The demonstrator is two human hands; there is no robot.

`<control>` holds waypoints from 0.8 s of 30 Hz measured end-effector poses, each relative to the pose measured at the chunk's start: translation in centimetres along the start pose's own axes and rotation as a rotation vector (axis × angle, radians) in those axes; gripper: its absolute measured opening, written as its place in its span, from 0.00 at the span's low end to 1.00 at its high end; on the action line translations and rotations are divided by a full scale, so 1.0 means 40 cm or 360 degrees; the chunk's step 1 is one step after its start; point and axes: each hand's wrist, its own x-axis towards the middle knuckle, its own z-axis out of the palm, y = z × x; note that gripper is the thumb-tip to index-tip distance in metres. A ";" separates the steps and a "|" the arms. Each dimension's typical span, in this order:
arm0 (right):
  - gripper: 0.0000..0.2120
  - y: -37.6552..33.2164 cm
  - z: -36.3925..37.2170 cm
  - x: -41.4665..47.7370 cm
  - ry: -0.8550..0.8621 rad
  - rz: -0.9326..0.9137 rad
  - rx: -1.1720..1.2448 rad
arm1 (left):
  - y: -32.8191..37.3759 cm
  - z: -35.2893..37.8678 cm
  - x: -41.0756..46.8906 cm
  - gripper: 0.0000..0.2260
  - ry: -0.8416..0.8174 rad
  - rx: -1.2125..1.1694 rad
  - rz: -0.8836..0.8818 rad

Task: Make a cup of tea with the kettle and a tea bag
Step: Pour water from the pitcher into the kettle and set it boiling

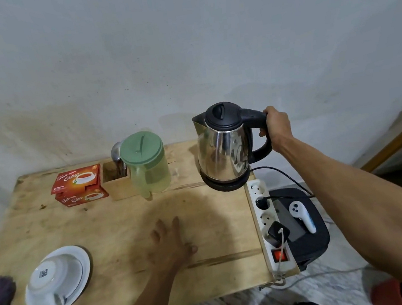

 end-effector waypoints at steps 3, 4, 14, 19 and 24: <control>0.14 0.008 -0.010 0.006 -0.0009 -0.0007 0.0004 | 0.002 -0.001 0.000 0.43 -0.0001 0.0033 -0.0010; 0.14 0.011 -0.012 0.006 -0.0017 -0.0007 0.0003 | 0.003 -0.001 0.000 0.43 -0.0005 0.0041 -0.0017; 0.16 0.027 -0.017 -0.002 -0.0054 -0.0045 0.0035 | -0.006 0.007 0.011 0.44 0.0009 0.0035 -0.0020; 0.18 0.048 -0.031 -0.034 -0.0163 -0.0044 0.0164 | -0.002 0.003 0.007 0.44 -0.0001 0.0019 -0.0011; 0.18 0.069 -0.032 -0.050 -0.0181 -0.0036 0.0299 | -0.006 0.002 0.009 0.44 0.0014 -0.0014 0.0020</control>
